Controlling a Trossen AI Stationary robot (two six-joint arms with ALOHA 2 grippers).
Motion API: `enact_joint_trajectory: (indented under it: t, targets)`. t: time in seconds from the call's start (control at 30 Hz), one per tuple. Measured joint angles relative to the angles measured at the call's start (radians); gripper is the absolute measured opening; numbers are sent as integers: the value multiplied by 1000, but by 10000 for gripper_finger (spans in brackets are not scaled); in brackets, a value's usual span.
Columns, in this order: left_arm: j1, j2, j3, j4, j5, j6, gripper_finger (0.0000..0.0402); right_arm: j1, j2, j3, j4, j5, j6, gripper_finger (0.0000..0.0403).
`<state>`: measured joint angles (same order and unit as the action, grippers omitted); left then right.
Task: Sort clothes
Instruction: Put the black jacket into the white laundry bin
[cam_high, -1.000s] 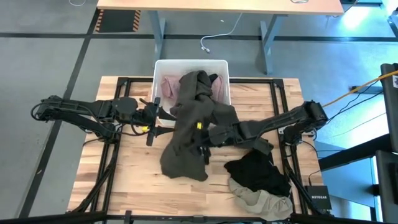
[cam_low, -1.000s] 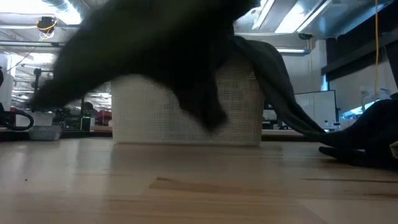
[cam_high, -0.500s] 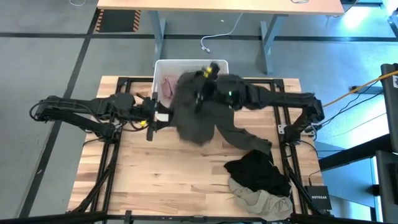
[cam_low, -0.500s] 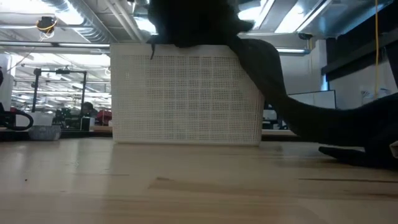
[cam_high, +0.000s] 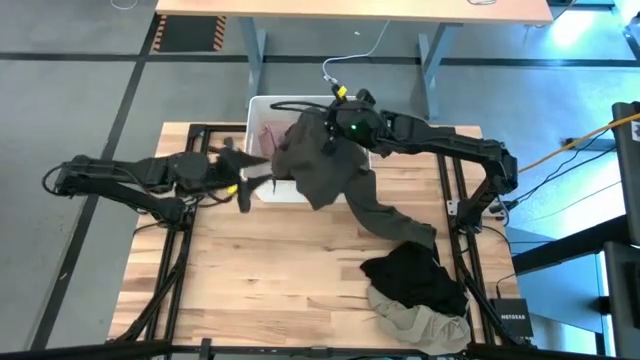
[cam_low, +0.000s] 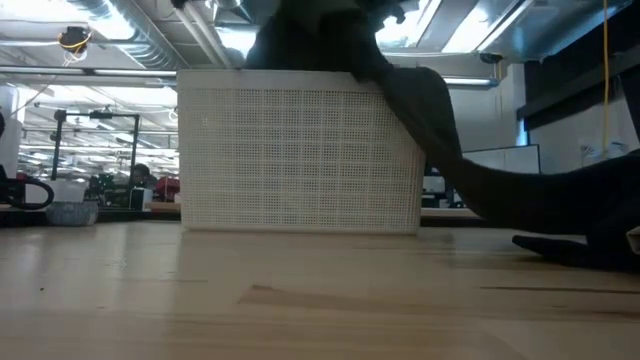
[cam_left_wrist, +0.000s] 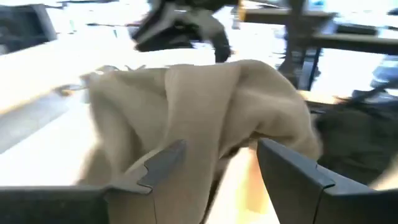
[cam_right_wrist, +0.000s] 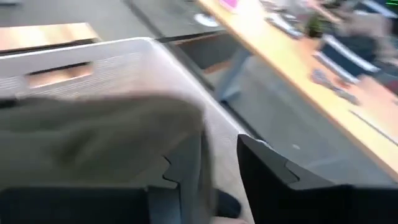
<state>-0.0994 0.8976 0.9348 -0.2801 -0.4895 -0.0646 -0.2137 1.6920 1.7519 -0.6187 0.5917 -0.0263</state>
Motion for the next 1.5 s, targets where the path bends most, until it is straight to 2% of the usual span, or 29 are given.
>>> enact_joint_trajectory:
  t: [0.1, 0.23, 0.33, 0.4, 0.5, 0.6, 0.67, 0.77, 0.87, 1.07, 1.23, 1.4, 1.5]
  targets:
    - [0, -21, 0, -36, -95, -14, 194, 5, -1, 0, -11, 110, 27, 136]
    - [1, -26, 0, -80, -114, -37, 194, 34, -2, 21, -21, 208, 21, 166]
    - [1, -28, 0, -105, -117, -42, 194, 80, -3, 74, -56, 231, 5, 186]
    - [0, -28, 0, -119, -117, -42, 194, 127, -7, 132, -157, 200, 0, 195]
    - [-8, -29, 0, -124, -117, -45, 194, 219, -17, 232, -378, 80, 40, 199]
    - [-17, -31, 1, -120, -119, -45, 194, 317, -18, 282, -615, -17, 209, 197]
    - [-21, -31, 1, -117, -119, -45, 194, 382, -17, 269, -762, -34, 343, 194]
    - [-22, -30, 1, -94, -119, -46, 194, 473, -17, 174, -886, -15, 509, 191]
    - [-30, -31, 2, -93, -120, -59, 194, 558, -14, 17, -877, 8, 626, 191]
    - [-39, -31, 2, -70, -120, -41, 194, 678, -10, -356, -579, -19, 711, 190]
    - [-39, -31, 2, -69, -120, -36, 194, 698, -5, -617, -387, -31, 839, 190]
    - [-37, -31, 2, -69, -120, -36, 194, 698, -4, -755, -242, -39, 840, 190]
    - [-37, -31, 2, -69, -120, -36, 194, 694, -4, -795, -258, 52, 863, 190]
